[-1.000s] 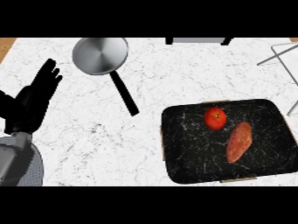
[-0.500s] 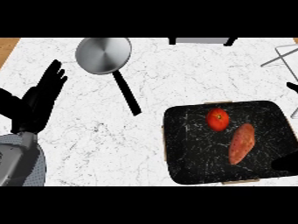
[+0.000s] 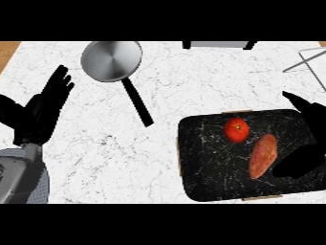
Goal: Pick the sweet potato from the tray and place it in the tiered shelf
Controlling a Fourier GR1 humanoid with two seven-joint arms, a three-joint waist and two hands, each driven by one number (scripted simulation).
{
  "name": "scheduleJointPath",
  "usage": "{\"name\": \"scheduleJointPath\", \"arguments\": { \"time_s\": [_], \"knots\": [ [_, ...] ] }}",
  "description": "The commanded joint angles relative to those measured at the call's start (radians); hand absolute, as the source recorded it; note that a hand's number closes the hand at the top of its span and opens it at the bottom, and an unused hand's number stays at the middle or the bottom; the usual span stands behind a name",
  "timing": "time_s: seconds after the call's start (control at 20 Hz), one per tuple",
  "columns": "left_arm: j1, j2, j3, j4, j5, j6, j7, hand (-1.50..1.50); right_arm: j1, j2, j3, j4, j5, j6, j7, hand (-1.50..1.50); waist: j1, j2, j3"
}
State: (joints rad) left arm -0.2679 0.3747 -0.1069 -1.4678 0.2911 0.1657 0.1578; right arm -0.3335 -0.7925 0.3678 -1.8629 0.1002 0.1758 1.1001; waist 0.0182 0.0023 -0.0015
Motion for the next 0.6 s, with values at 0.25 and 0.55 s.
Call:
{"name": "scheduleJointPath", "arguments": {
  "time_s": [0.25, 0.55],
  "knots": [
    [-0.037, 0.003, 0.048, 0.058, -0.002, -0.034, 0.0, 0.0, 0.029, 0.047, 0.097, 0.013, 0.06, 0.066, 0.143, -1.5, -0.022, -0.002, 0.001],
    [0.0, -0.033, 0.028, 0.021, -0.046, -0.005, 0.009, 0.0, 0.033, 0.104, 0.124, -0.013, 0.109, 0.046, 0.19, -1.5, -0.021, -0.003, 0.001]
  ]
}}
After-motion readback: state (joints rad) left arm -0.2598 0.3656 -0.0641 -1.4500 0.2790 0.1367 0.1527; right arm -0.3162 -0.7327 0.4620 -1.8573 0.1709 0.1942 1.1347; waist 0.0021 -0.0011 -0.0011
